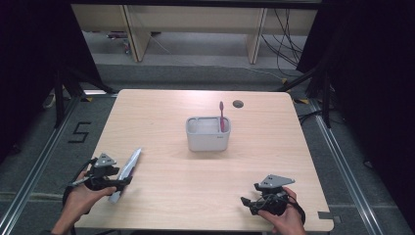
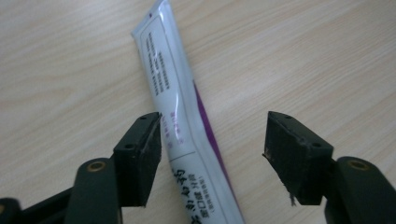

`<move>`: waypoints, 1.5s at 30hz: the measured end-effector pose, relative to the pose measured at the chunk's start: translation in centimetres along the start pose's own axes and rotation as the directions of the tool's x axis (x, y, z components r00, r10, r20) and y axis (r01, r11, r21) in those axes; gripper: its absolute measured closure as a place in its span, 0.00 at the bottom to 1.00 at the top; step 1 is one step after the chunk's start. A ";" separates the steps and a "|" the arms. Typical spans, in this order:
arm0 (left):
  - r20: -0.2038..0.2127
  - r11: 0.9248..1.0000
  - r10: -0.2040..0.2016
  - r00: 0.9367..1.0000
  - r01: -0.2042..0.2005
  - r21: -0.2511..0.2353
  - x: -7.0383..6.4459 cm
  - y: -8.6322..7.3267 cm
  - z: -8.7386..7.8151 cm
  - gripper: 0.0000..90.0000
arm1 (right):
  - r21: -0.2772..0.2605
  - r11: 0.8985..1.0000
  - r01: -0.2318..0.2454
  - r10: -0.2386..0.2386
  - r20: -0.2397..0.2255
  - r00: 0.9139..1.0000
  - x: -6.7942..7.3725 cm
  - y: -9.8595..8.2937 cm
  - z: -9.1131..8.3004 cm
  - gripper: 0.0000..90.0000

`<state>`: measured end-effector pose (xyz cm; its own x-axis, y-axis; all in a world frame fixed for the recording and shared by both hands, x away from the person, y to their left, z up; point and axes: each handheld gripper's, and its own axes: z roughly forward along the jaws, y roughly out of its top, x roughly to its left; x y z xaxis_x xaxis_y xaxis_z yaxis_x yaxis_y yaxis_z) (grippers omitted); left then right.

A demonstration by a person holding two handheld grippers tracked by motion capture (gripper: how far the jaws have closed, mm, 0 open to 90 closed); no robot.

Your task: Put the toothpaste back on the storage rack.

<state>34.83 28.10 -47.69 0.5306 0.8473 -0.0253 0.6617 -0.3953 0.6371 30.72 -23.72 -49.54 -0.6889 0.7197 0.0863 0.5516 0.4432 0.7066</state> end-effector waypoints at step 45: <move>0.048 0.974 0.049 0.998 -0.059 0.217 0.9 2.1 3.6 0.65 | 0.013 1.000 -0.004 0.004 -0.007 1.000 0.4 0.0 0.2 0.31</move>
<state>38.59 26.75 -49.19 0.5873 0.8088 -0.0305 0.7288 -0.5120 0.4547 30.55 -23.36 -49.70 -0.6897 0.7179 0.0942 0.5605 0.4471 0.6971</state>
